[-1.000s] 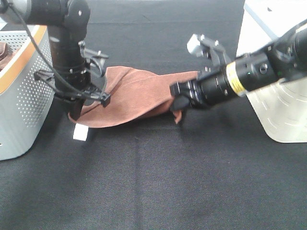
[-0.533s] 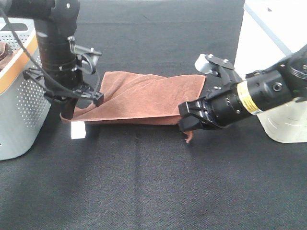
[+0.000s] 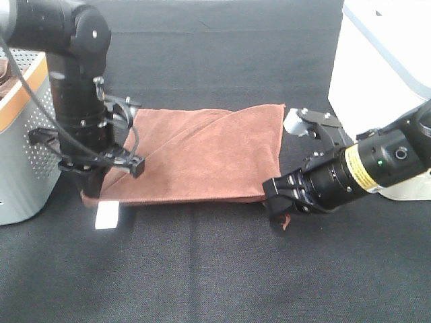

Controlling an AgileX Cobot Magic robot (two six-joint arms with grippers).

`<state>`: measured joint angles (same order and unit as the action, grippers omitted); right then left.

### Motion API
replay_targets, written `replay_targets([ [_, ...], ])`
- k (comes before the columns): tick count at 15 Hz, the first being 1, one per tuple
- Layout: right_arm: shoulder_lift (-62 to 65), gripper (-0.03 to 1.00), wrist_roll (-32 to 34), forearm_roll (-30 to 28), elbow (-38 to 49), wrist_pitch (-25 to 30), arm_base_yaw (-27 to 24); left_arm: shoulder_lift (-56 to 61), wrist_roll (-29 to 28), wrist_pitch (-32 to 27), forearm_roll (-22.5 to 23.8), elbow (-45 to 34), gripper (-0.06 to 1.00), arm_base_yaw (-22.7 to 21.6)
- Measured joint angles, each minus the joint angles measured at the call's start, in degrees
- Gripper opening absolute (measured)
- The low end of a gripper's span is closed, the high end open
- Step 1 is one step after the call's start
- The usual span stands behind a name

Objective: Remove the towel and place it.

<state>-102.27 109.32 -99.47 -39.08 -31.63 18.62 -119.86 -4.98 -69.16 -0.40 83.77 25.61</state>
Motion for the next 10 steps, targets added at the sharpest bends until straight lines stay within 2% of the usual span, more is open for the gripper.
replay_targets([
  [2,0.0,0.3,0.0,0.0,0.46,0.11,0.0,0.0,0.06,0.0,-0.4,-0.4,0.0,0.0],
  [4,0.0,0.5,0.0,0.0,0.46,0.34,0.0,0.0,0.06,0.0,-0.97,-0.4,0.05,0.0],
  [5,0.0,0.59,0.0,0.0,0.46,0.34,0.0,0.0,0.06,0.0,-1.43,-0.4,0.14,0.0],
  [6,0.0,0.67,0.0,0.0,0.46,-0.11,0.0,0.0,0.06,0.0,-1.78,-0.4,0.37,0.0],
  [7,0.0,0.69,0.0,0.0,0.46,-0.4,0.0,0.0,0.23,-0.06,-1.83,-0.4,0.52,0.0],
  [8,0.0,0.69,0.0,0.0,0.46,-0.4,0.0,0.0,0.23,-0.06,-1.83,-0.4,0.52,0.0],
  [10,0.69,0.7,0.06,0.0,0.52,-1.15,0.0,0.0,1.2,-0.23,-2.06,-0.4,0.69,0.0],
])
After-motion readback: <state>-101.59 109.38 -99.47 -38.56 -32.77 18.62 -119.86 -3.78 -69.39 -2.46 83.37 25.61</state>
